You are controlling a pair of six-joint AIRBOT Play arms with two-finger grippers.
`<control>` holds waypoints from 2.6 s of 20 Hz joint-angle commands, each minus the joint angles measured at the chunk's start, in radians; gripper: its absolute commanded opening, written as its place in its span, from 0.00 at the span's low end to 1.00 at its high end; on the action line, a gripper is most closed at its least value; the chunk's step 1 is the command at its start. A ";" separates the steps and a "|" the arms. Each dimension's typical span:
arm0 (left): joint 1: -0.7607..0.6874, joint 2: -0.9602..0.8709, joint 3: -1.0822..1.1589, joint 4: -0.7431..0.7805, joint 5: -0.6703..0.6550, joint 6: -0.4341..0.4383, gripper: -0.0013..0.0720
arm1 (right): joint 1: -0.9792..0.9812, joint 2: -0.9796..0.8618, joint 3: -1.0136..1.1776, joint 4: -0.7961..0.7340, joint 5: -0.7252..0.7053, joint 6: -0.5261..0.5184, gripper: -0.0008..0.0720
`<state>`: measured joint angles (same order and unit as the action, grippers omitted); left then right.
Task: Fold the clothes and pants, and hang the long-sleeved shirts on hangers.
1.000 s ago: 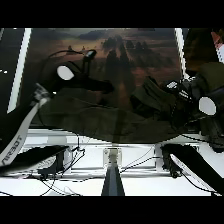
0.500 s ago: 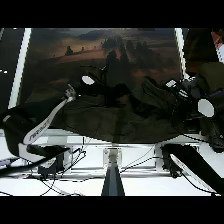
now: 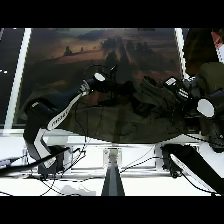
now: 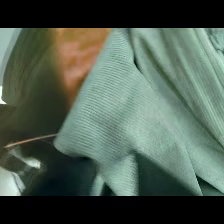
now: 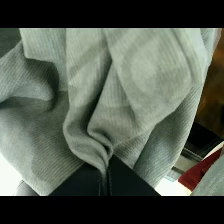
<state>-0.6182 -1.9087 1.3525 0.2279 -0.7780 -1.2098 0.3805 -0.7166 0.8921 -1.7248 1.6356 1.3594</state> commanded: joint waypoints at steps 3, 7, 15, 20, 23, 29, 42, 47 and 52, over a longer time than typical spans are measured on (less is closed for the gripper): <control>0.041 -0.018 0.037 0.049 -0.016 -0.001 0.04 | 0.000 0.001 0.000 0.000 -0.003 0.000 0.05; 0.124 0.068 0.074 0.195 -0.023 0.051 0.04 | 0.000 0.001 0.000 0.000 -0.117 0.000 0.05; 0.246 0.456 0.214 0.764 -0.014 0.050 0.04 | 0.000 -0.061 0.000 0.003 -0.815 0.113 0.05; 0.214 0.689 0.216 1.208 -0.008 0.047 0.04 | 0.000 -0.206 0.000 0.072 -0.836 0.132 0.05; 0.206 0.738 0.216 1.308 -0.009 0.047 0.04 | 0.000 -0.277 0.000 0.134 -0.897 0.132 0.05; 0.154 0.605 0.213 1.305 -0.298 0.047 0.04 | 0.000 -0.344 0.000 0.151 -1.046 0.132 0.05; 0.120 0.266 0.214 1.045 -0.046 -0.020 0.04 | -0.223 -0.628 0.119 0.107 -1.374 0.404 0.05; 0.100 0.271 0.214 0.539 0.019 0.257 0.04 | -0.309 -0.628 0.175 0.106 -1.353 0.417 0.05; 0.065 0.277 0.214 0.260 0.011 0.471 0.04 | -0.318 -0.629 0.175 0.105 -1.215 0.415 0.05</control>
<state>-0.5358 -1.6329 1.5658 0.6739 -0.7750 -0.8661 0.0738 -1.3441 1.0611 -1.6192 0.3466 1.7657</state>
